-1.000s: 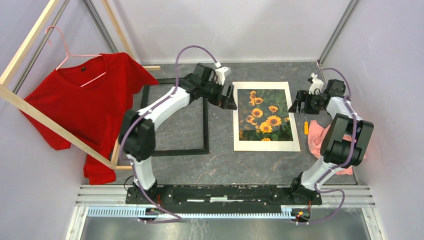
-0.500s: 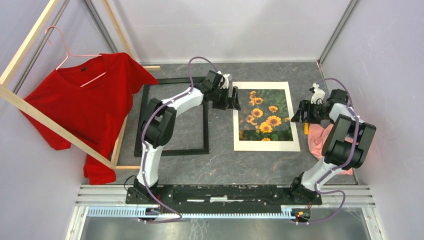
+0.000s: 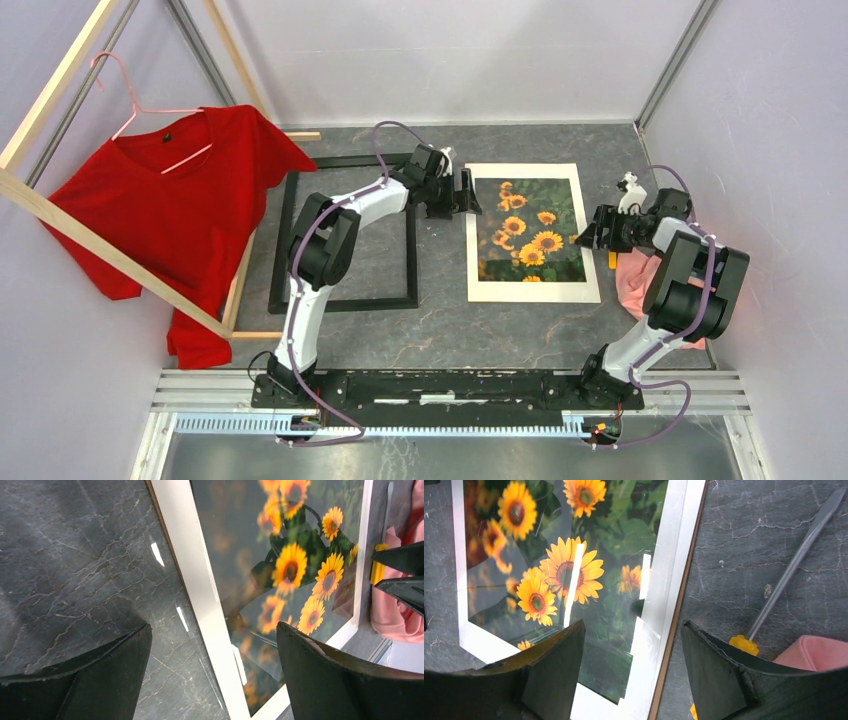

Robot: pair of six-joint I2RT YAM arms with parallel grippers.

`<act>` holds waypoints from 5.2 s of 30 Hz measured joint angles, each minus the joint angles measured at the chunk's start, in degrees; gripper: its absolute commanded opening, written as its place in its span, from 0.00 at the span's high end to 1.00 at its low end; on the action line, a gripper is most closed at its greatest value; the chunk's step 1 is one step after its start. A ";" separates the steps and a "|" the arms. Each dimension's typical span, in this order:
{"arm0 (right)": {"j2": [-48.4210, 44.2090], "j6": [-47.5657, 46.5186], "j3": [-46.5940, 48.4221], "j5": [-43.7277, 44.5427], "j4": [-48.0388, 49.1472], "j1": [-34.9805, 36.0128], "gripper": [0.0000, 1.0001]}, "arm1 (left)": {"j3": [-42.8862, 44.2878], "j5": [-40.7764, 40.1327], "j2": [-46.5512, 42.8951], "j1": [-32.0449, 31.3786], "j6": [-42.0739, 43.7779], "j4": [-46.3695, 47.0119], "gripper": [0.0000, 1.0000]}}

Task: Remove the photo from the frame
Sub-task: Pick up the photo frame item from the photo frame.

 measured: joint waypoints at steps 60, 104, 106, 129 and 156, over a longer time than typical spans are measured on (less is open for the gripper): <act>6.14 2.69 2.69 -7.23 1.57 -2.27 0.24 | -10.16 12.31 1.81 1.57 -15.15 27.78 0.00; 12.44 1.09 5.38 -26.10 -8.55 -10.27 0.26 | -12.11 12.79 1.62 1.64 -15.41 30.99 0.00; 14.78 -0.28 6.01 -28.70 -10.51 -11.04 0.26 | -12.17 12.79 1.62 1.64 -15.41 31.08 0.00; 22.14 -21.68 12.33 -36.68 -32.30 -8.90 0.39 | -13.53 13.03 1.49 1.68 -15.41 33.44 0.00; 15.21 -9.92 13.60 -37.79 -28.98 -5.77 1.00 | -14.32 20.02 -6.95 10.21 -8.74 20.22 0.00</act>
